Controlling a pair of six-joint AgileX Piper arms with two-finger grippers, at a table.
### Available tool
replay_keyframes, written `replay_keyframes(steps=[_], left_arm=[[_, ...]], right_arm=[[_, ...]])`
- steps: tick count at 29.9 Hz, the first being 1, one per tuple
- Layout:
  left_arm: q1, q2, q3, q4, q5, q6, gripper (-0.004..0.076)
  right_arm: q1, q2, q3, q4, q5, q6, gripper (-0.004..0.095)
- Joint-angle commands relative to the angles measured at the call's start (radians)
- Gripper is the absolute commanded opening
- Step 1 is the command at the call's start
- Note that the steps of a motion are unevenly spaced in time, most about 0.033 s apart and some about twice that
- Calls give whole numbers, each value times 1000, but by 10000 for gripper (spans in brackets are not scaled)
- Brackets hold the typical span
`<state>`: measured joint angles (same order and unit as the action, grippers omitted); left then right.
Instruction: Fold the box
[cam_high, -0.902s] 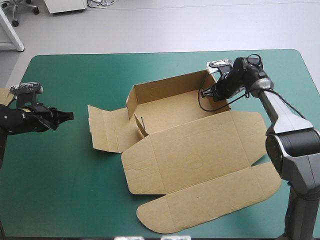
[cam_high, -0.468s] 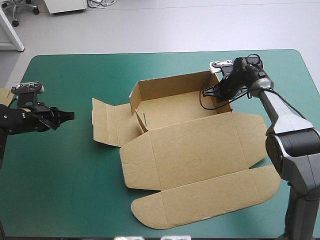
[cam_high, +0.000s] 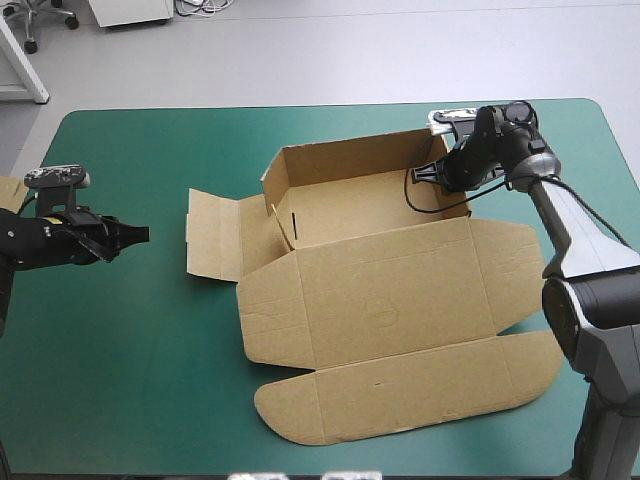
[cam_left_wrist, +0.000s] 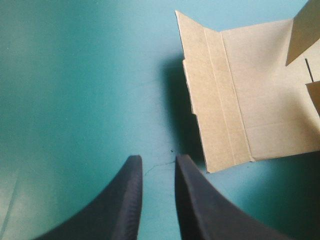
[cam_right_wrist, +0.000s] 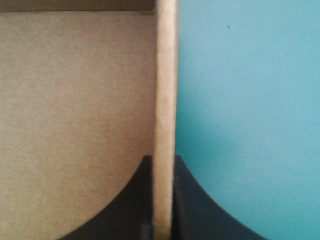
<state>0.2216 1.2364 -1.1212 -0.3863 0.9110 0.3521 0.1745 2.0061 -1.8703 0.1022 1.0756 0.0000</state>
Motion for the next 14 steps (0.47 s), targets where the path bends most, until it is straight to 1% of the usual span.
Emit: replay_keyframes(steps=[1, 5, 10, 14], left_arm=[[-3, -24, -32, -27, -37, 16, 167], [-3, -24, -32, -27, -39, 16, 167], [-3, -36, -32, -34, -82, 16, 167], [-3, -43, -32, -29, -73, 16, 167]], right_arm=[[-2, -69, -30, 8, -15, 7, 0], [-2, -69, -30, 8, -15, 7, 0], [-4, -72, -30, -10, -19, -11, 0], [-4, -76, -30, -10, -24, -20, 0]])
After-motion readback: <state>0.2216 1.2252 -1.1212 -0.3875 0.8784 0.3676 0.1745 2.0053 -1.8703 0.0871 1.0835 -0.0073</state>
